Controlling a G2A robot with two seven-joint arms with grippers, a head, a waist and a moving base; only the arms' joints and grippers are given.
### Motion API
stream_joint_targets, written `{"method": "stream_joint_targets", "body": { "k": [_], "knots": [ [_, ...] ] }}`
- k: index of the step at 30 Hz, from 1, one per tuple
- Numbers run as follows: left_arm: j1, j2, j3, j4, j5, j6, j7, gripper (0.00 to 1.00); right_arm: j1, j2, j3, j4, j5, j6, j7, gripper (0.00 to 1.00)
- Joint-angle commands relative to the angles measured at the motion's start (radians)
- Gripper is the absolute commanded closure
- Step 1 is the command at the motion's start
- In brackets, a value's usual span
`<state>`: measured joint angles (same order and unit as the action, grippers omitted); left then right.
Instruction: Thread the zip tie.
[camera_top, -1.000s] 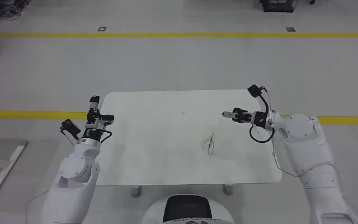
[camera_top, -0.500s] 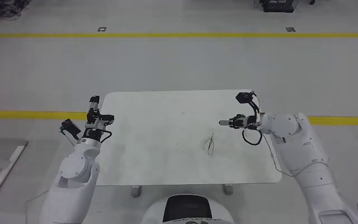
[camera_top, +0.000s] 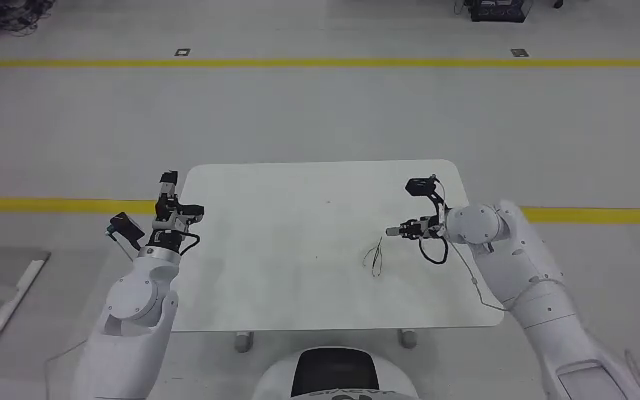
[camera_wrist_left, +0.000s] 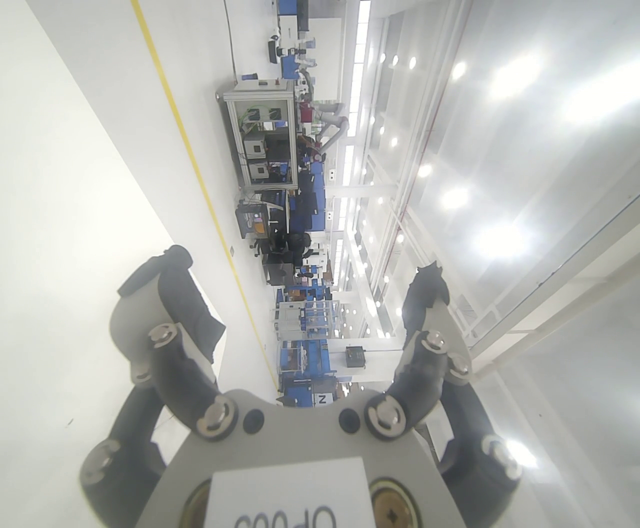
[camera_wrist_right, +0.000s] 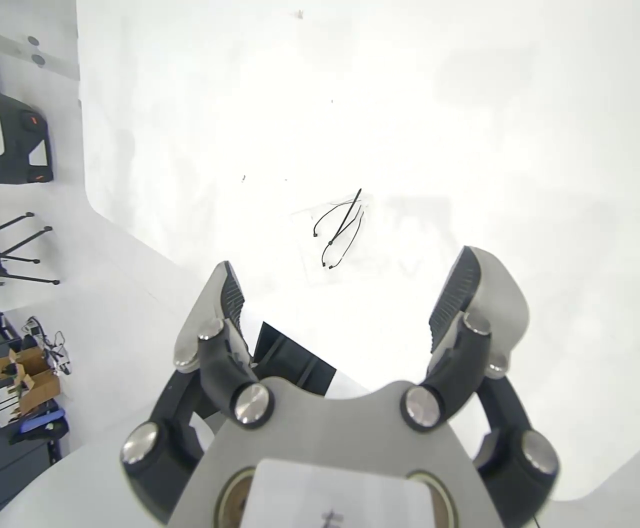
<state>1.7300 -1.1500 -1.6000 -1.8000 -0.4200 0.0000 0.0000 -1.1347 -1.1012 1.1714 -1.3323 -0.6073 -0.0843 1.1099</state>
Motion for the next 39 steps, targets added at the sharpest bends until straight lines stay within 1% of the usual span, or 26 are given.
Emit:
{"method": "stream_joint_targets", "body": {
  "k": [1,3,6,8,9,10,12,13,15,17,27,28,29,30,31,33,37,38,39],
  "knots": [
    [0.000,0.000,0.000,0.000,0.000,0.000,0.000,0.00,-0.002,0.000,-0.004,-0.002,-0.003,0.000,-0.002,0.00],
    [0.000,0.000,0.000,0.000,0.000,0.000,0.000,0.00,-0.001,-0.004,-0.028,-0.010,-0.027,0.015,-0.007,0.00],
    [0.000,0.000,0.000,0.000,0.000,0.000,0.000,0.00,0.021,-0.013,-0.070,-0.019,-0.039,0.073,0.017,0.00],
    [0.000,0.000,0.000,0.000,0.000,0.000,0.000,0.00,0.038,-0.021,-0.099,-0.009,-0.032,0.108,0.038,0.00],
    [0.000,0.000,0.000,0.000,0.000,0.000,0.000,0.00,0.046,-0.026,-0.110,0.002,-0.017,0.122,0.041,0.00],
    [0.000,0.000,0.000,0.000,0.000,0.000,0.000,0.00,0.056,-0.033,-0.124,0.032,0.015,0.157,0.057,0.00],
    [0.000,0.000,0.000,0.000,0.000,0.000,0.000,0.00,0.077,-0.045,-0.149,0.069,0.046,0.195,0.062,0.00],
    [0.000,0.000,0.000,0.000,0.000,0.000,0.000,0.00,0.089,-0.052,-0.165,0.098,0.058,0.226,0.070,0.00],
    [0.000,0.000,0.000,0.000,0.000,0.000,0.000,0.00,0.106,-0.061,-0.190,0.121,0.068,0.250,0.070,0.00],
    [0.000,0.000,0.000,0.000,0.000,0.000,0.000,0.00,0.117,-0.068,-0.204,0.135,0.084,0.253,0.074,0.00],
    [0.000,0.000,0.000,0.000,0.000,0.000,0.000,0.00,0.117,-0.068,-0.204,0.135,0.084,0.253,0.074,0.00],
    [0.000,0.000,0.000,0.000,0.000,0.000,0.000,0.00,0.117,-0.068,-0.210,0.126,0.069,0.256,0.065,0.00],
    [0.000,0.000,0.000,0.000,0.000,0.000,0.000,0.00,0.112,-0.070,-0.226,0.113,0.038,0.275,0.048,0.00],
    [0.000,0.000,0.000,0.000,0.000,0.000,0.000,0.00,0.107,-0.074,-0.246,0.096,0.014,0.312,0.035,0.00],
    [0.000,0.000,0.000,0.000,0.000,0.000,0.000,0.00,0.105,-0.078,-0.256,0.089,0.011,0.328,0.030,0.00],
    [0.000,0.000,0.000,0.000,0.000,0.000,0.000,0.00,0.105,-0.083,-0.273,0.091,0.009,0.341,0.026,0.00],
    [0.000,0.000,0.000,0.000,0.000,0.000,0.000,0.00,0.119,-0.098,-0.311,0.130,0.010,0.360,0.014,0.00],
    [0.000,0.000,0.000,0.000,0.000,0.000,0.000,0.00,0.122,-0.101,-0.316,0.137,0.011,0.363,0.009,0.00],
    [0.000,0.000,0.000,0.000,0.000,0.000,0.000,0.00,0.123,-0.104,-0.320,0.141,0.020,0.353,0.005,0.00]
  ]
}}
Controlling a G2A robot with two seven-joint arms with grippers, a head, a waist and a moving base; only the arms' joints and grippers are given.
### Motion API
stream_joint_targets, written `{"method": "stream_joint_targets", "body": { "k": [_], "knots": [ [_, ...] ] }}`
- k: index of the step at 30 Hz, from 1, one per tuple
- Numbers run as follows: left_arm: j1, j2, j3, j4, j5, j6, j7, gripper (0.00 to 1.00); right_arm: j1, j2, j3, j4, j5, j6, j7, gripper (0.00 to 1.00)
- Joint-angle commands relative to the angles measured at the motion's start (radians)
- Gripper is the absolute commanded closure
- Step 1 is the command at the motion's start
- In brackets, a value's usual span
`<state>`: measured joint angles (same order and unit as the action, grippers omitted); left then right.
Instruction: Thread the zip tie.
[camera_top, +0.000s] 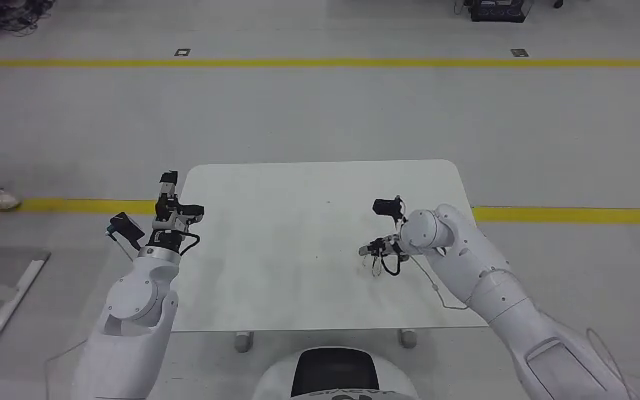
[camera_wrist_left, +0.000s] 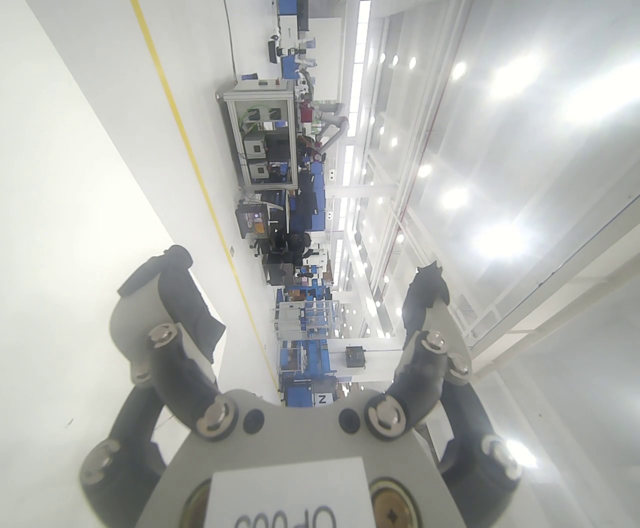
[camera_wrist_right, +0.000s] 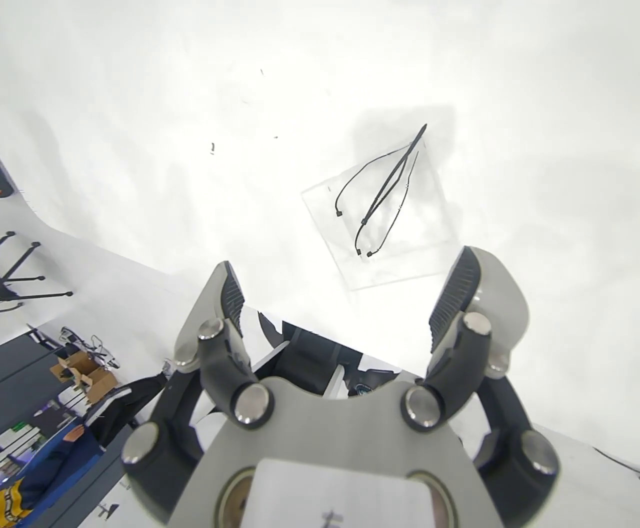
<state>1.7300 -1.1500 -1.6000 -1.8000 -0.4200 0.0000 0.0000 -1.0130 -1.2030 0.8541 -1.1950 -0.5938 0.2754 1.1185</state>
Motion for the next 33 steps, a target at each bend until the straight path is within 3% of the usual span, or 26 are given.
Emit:
{"method": "stream_joint_targets", "body": {
  "k": [1,9,13,20,33],
  "knots": [
    [0.000,0.000,0.000,0.000,0.000,0.000,0.000,0.00,0.001,-0.002,-0.003,0.004,0.007,-0.007,-0.003,0.00],
    [0.000,0.000,0.000,0.000,0.000,0.000,0.000,0.00,0.001,-0.002,-0.003,0.004,0.007,-0.007,-0.003,0.00],
    [0.000,0.000,0.000,0.000,0.000,0.000,0.000,0.00,-0.010,-0.007,-0.025,-0.014,-0.071,0.065,-0.073,0.00],
    [0.000,0.000,0.000,0.000,0.000,0.000,0.000,0.00,-0.016,-0.027,-0.012,-0.005,-0.158,0.065,-0.083,0.00],
    [0.000,0.000,0.000,0.000,0.000,0.000,0.000,0.00,-0.032,-0.035,-0.034,-0.023,-0.182,0.065,-0.097,0.00]
  ]
}}
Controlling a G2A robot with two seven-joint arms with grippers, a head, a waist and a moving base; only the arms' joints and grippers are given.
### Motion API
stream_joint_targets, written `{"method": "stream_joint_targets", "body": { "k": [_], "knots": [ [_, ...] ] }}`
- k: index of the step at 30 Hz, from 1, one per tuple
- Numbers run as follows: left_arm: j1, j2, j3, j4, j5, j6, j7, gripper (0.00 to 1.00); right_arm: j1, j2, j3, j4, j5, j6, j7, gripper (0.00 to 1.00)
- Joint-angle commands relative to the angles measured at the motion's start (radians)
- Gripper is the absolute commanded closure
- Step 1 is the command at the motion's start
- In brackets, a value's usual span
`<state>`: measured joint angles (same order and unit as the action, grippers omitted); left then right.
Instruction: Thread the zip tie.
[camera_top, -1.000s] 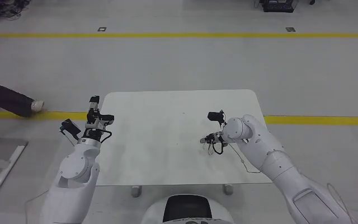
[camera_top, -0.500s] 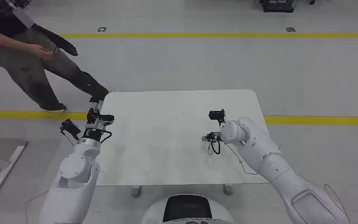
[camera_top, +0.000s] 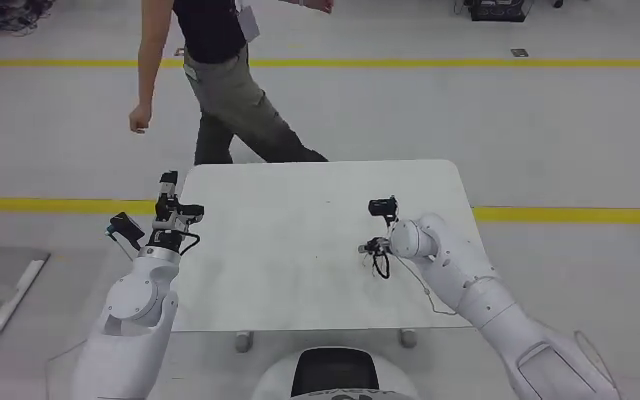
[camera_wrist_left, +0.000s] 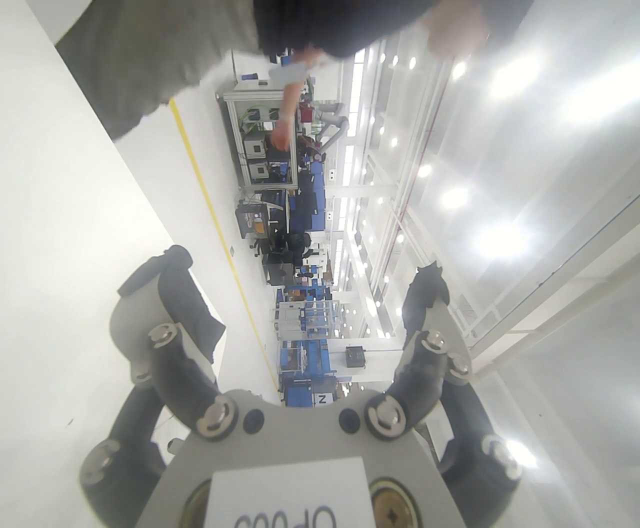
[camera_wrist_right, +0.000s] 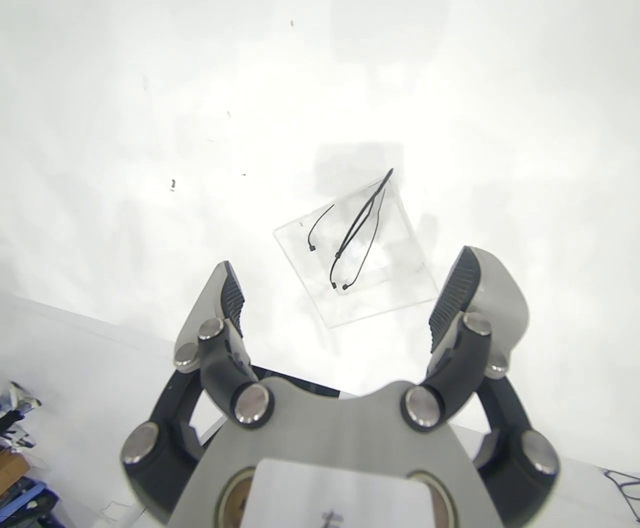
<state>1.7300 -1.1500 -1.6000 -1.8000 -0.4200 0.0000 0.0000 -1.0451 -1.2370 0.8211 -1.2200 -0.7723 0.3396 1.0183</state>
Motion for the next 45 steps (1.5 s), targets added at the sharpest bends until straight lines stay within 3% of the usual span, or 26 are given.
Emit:
{"method": "stream_joint_targets", "body": {
  "k": [1,8,18,21,23,32,39,45],
  "knots": [
    [0.000,0.000,0.000,0.000,0.000,0.000,0.000,0.00,0.001,-0.004,0.000,0.007,-0.006,0.000,0.005,0.00],
    [0.000,0.000,0.000,0.000,0.000,0.000,0.000,0.00,-0.013,-0.024,0.046,0.028,0.012,0.000,0.010,0.00],
    [0.000,0.000,0.000,0.000,0.000,0.000,0.000,0.00,-0.013,-0.025,0.048,0.026,0.011,0.000,0.012,0.00],
    [0.000,0.000,0.000,0.000,0.000,0.000,0.000,0.00,-0.037,-0.026,0.027,-0.006,-0.079,0.000,-0.051,0.00],
    [0.000,0.000,0.000,0.000,0.000,0.000,0.000,0.00,-0.059,-0.031,0.045,-0.024,-0.130,0.000,-0.057,0.00],
    [0.000,0.000,0.000,0.000,0.000,0.000,0.000,0.00,-0.153,-0.091,0.163,-0.114,-0.349,0.000,0.023,0.00],
    [0.000,0.000,0.000,0.000,0.000,0.000,0.000,0.00,-0.204,-0.161,0.267,-0.141,-0.467,0.000,0.118,0.00],
    [0.000,0.000,0.000,0.000,0.000,0.000,0.000,0.00,-0.204,-0.161,0.267,-0.141,-0.467,0.000,0.118,0.00]
  ]
}}
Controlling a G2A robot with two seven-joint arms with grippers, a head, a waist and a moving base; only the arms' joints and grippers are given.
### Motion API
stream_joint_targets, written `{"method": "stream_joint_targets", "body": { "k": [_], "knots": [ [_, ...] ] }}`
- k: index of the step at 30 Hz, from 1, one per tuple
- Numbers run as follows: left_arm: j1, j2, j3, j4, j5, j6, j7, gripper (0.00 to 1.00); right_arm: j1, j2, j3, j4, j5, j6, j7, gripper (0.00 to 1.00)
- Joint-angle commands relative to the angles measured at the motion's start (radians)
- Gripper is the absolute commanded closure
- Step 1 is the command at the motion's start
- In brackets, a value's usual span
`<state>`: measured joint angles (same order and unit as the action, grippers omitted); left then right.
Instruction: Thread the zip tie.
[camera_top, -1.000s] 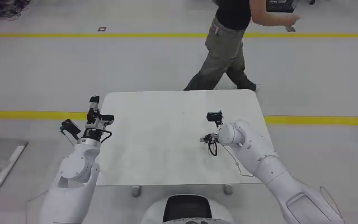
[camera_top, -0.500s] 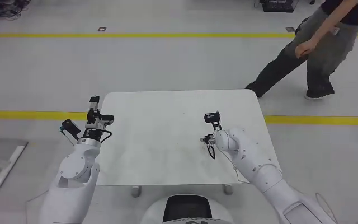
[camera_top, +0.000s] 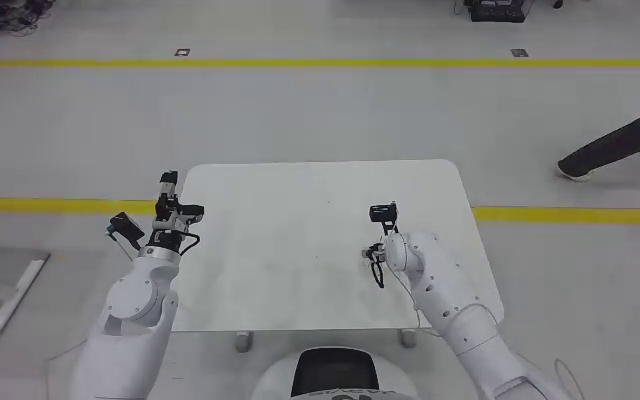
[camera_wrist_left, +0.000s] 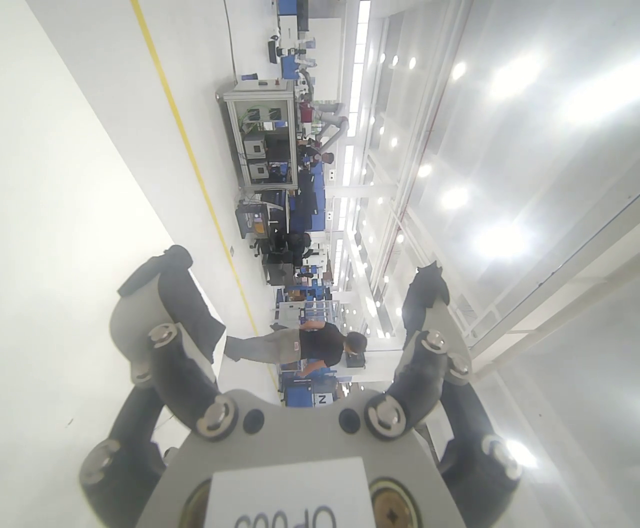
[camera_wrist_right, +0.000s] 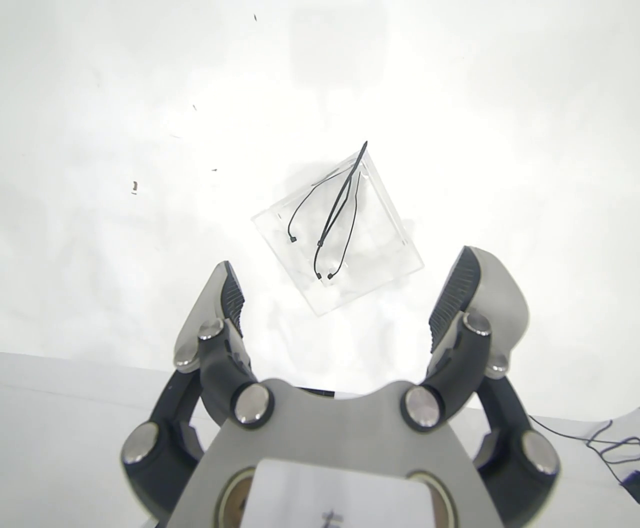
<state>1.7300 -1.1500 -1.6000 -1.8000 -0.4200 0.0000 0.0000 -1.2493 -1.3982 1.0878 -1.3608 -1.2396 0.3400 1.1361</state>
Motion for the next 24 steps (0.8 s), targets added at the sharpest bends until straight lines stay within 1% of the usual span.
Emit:
{"method": "stream_joint_targets", "body": {
  "k": [1,3,4,7,9,10,18,21,23,24],
  "knots": [
    [0.000,0.000,0.000,0.000,0.000,0.000,0.000,0.00,0.000,0.000,0.000,0.000,0.000,0.000,0.000,0.00],
    [0.000,0.000,0.000,0.000,0.000,0.000,0.000,0.00,0.000,0.000,0.000,0.000,0.000,0.000,0.000,0.00],
    [0.000,0.000,0.000,0.000,0.000,0.000,0.000,0.00,-0.004,-0.001,0.002,0.000,0.028,-0.014,0.000,0.00],
    [0.000,0.000,0.000,0.000,0.000,0.000,0.000,0.00,-0.003,0.000,0.044,0.037,0.150,-0.086,-0.027,0.00],
    [0.000,0.000,0.000,0.000,0.000,0.000,0.000,0.00,0.005,0.000,0.062,0.056,0.215,-0.124,-0.021,0.00],
    [0.000,0.000,0.000,0.000,0.000,0.000,0.000,0.00,0.006,0.000,0.066,0.057,0.230,-0.132,-0.020,0.00],
    [0.000,0.000,0.000,0.000,0.000,0.000,0.000,0.00,0.006,0.000,0.066,0.057,0.230,-0.132,-0.020,0.00],
    [0.000,0.000,0.000,0.000,0.000,0.000,0.000,0.00,-0.009,-0.002,0.051,0.058,0.194,-0.101,-0.082,0.00],
    [0.000,0.000,0.000,0.000,0.000,0.000,0.000,0.00,-0.013,-0.003,0.042,0.050,0.184,-0.078,-0.098,0.00],
    [0.000,0.000,0.000,0.000,0.000,0.000,0.000,0.00,-0.015,-0.003,0.039,0.047,0.180,-0.070,-0.100,0.19]
  ]
}}
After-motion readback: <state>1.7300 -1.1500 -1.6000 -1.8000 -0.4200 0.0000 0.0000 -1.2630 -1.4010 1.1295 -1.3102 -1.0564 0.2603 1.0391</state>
